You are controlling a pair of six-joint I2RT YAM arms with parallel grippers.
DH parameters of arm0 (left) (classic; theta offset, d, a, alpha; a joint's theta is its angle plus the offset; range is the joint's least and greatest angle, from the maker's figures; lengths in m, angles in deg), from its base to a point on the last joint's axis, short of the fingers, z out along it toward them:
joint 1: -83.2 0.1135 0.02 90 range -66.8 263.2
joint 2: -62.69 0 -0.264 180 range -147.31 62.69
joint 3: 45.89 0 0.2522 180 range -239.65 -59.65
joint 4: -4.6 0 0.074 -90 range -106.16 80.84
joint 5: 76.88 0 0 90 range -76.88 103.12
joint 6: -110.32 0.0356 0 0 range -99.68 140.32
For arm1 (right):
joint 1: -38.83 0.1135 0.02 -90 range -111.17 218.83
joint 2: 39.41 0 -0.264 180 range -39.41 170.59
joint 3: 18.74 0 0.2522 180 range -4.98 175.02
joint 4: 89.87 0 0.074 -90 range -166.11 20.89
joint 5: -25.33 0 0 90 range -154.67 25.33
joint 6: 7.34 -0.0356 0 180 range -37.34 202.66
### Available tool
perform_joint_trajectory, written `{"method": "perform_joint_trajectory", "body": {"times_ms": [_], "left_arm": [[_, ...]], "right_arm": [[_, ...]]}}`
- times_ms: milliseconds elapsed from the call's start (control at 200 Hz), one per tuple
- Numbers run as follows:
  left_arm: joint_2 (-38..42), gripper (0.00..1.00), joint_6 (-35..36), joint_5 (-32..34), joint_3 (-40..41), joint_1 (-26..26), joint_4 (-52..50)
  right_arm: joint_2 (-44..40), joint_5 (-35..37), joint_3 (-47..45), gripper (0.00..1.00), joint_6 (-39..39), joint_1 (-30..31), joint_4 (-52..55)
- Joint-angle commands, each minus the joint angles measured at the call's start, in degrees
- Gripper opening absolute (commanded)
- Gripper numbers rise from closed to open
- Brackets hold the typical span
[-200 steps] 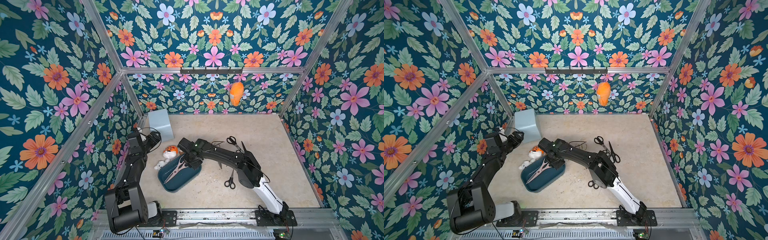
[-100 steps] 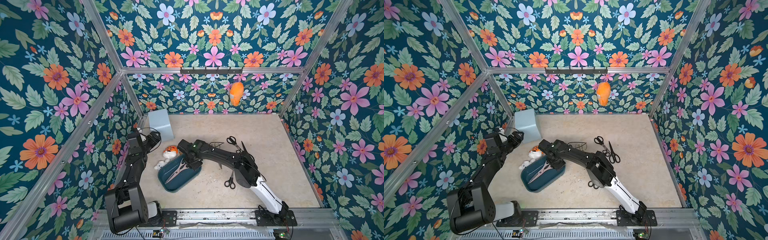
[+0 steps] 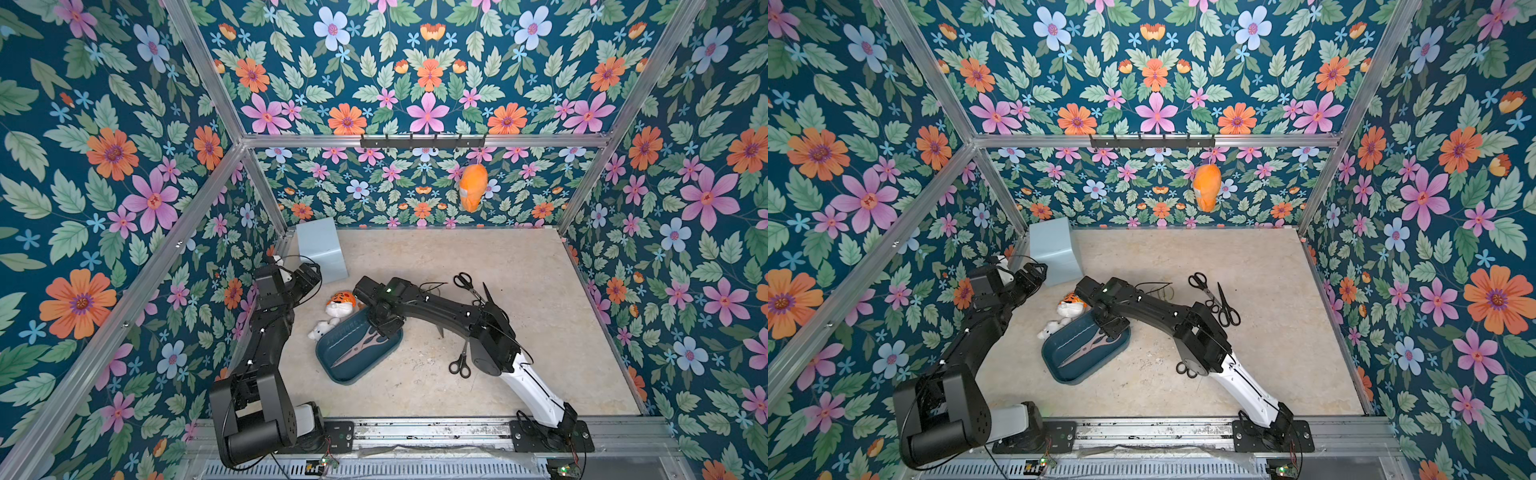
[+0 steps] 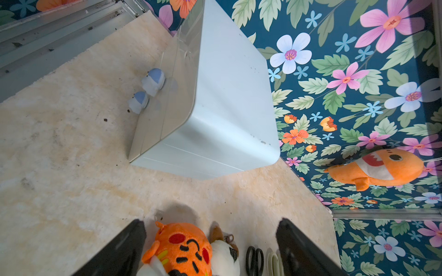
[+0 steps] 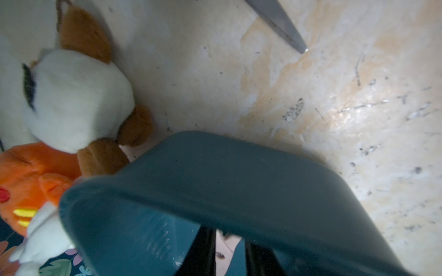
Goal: Put the scissors into the storage box
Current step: Place the scissors in the storage box, then pick up the scissors from the center of the board.
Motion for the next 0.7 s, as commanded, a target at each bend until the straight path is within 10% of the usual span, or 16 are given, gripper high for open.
{"method": "perform_joint_trajectory", "body": {"times_ms": [0,695], "left_arm": [[0.15,0.91,0.06,-0.45,0.09,0.20,1.41],[-3.89,0.91,0.34,-5.35,0.97,-0.47,2.47]], "right_arm": [[-1.64,2.51,1.00,0.25,3.02,0.00,-0.67],[-9.81,4.10,-5.21,0.25,27.74,-10.48,-6.15]]}}
